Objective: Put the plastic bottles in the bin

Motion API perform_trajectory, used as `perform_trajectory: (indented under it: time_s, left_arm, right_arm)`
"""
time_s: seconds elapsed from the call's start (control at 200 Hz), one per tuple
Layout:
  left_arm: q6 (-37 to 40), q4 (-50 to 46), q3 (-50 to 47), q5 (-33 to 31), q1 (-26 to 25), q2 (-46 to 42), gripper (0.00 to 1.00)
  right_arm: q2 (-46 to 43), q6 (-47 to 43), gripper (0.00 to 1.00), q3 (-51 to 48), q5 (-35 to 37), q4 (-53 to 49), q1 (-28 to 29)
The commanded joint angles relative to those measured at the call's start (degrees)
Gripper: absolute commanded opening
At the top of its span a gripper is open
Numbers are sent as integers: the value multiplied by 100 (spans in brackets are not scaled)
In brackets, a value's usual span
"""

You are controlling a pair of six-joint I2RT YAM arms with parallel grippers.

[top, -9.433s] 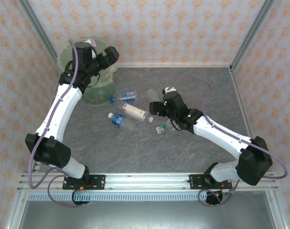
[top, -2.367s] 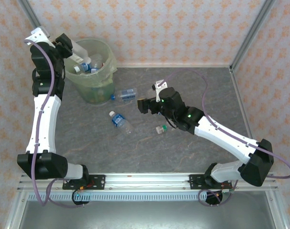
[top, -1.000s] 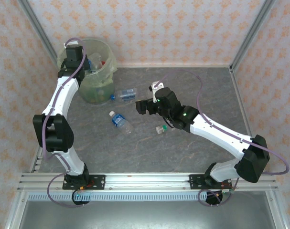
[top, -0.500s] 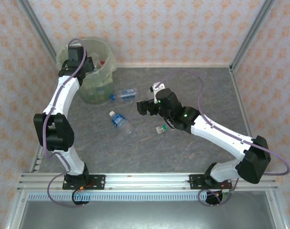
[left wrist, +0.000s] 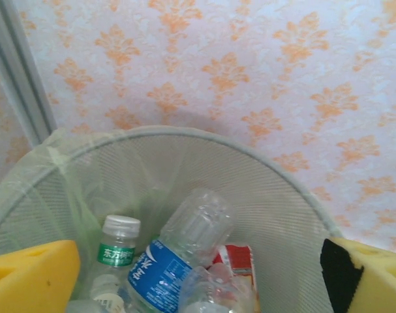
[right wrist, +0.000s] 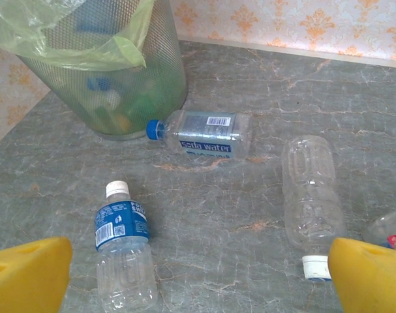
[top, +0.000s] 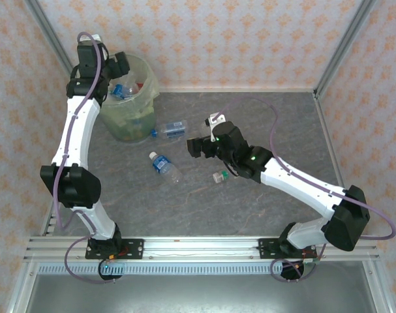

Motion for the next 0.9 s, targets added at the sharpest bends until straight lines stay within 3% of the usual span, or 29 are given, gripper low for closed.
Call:
perform_trajectory:
  time_s: [0.0,0.275,0.415,0.656,0.896]
  left_arm:
    - [-425,-138,136,692,-23,-289,99]
    - [-1224,618,-1074,1602,-145,-1168,99]
    - [-1407,784,-1687,1688,-185,-1679,99]
    - [-1456,728,-2419,1650,-183,-2459,99]
    - [-1621,737,-2978,1788,-189,-3077,99]
  right_arm:
    - [-166,111,100,-78,233,70,15]
    - [275,176,100,-89,-227,55,18]
    - [696,259,98,-116,-617,257,154]
    - [1705,238,95,182,-646,420,682]
    - [2762,338,94,684,-583,383,815]
